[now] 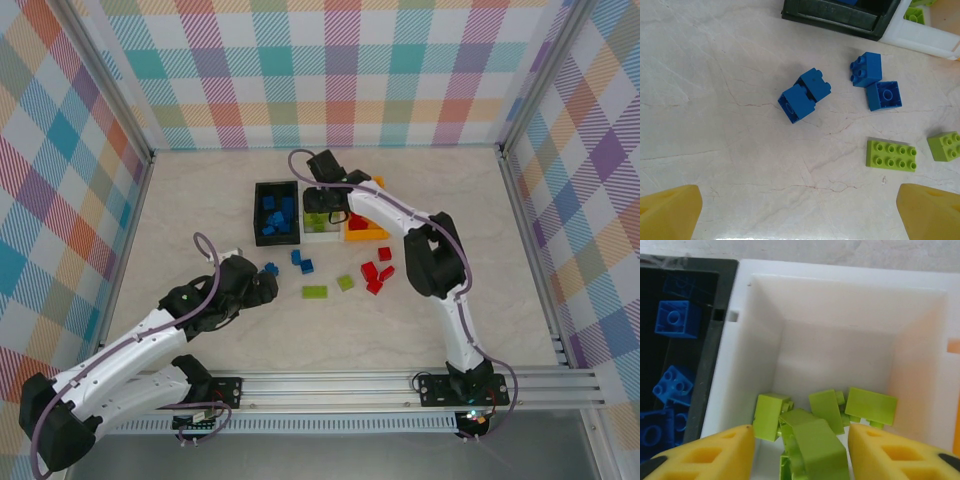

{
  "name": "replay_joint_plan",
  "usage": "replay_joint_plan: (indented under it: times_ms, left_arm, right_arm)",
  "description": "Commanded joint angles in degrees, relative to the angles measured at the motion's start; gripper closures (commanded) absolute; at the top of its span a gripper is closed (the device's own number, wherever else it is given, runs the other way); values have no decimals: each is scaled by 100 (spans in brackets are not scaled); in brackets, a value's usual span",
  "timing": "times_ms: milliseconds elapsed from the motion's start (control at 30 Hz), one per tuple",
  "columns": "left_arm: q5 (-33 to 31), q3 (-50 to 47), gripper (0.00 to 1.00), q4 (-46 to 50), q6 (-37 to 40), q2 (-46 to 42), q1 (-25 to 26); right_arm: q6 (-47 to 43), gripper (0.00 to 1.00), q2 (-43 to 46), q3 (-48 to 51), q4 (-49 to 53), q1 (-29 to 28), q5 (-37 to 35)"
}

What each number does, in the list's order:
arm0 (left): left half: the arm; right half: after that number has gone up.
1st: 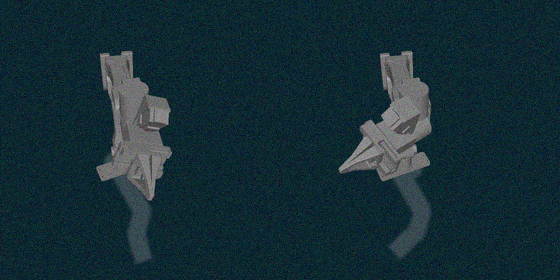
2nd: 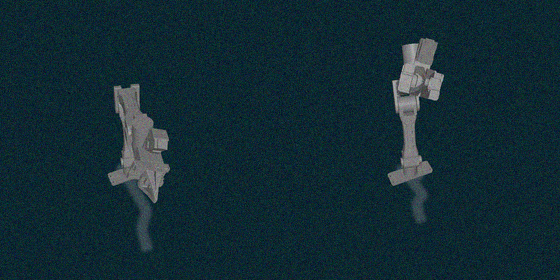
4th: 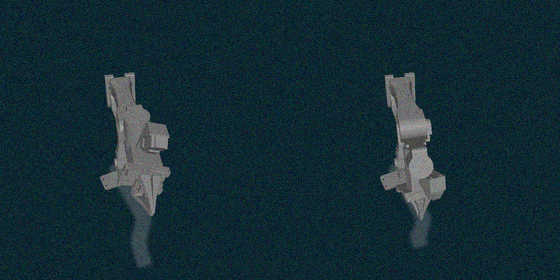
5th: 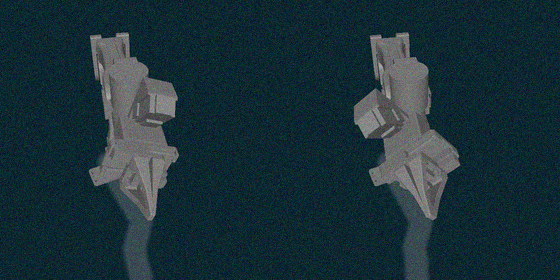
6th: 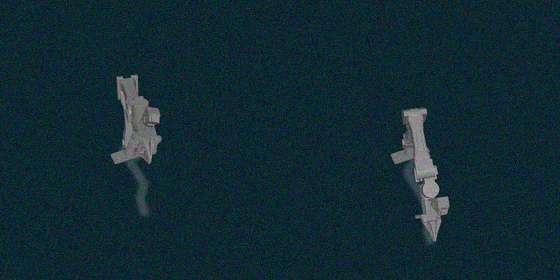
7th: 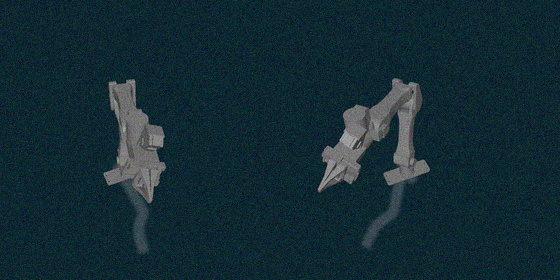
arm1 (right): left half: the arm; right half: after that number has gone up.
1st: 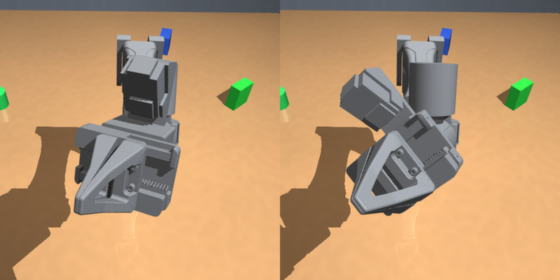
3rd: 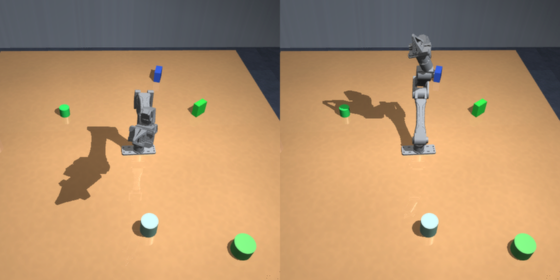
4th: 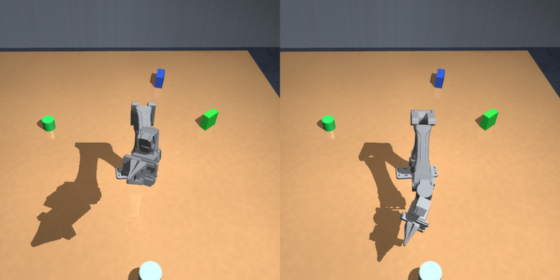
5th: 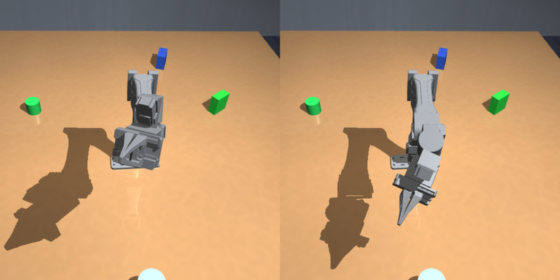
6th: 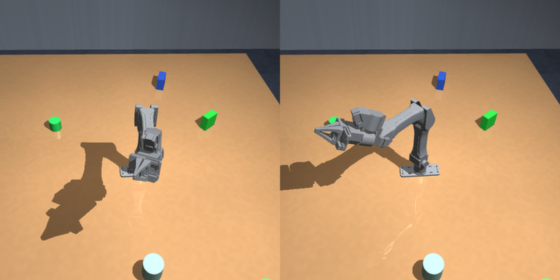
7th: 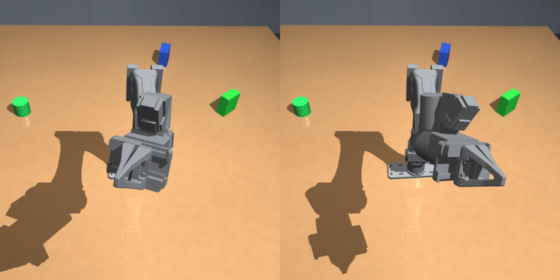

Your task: Sort the legos into containers by color

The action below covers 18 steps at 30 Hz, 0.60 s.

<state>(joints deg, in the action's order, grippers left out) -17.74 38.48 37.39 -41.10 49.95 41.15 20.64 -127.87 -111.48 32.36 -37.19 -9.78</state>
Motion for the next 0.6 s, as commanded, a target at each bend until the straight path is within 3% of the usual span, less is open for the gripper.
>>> replay_joint_plan:
  times_ms: [0, 100, 333, 567]
  left_arm:
    - [36, -98, 0, 37, 47, -82, 22]
    - [42, -99, 0, 6, 34, -90, 21]
    - [-54, -113, 0, -68, 34, -131, 21]
    - [-67, -100, 0, -136, 14, 44, 22]
  right_arm:
    - [-139, 40, 819, 220, -117, -43, 124]
    - [-96, 34, 1660, 1225, -367, -93, 196]
    - [232, 31, 3477, 3942, -527, -289, 478]
    - [273, 30, 3648, 5083, -505, -689, 469]
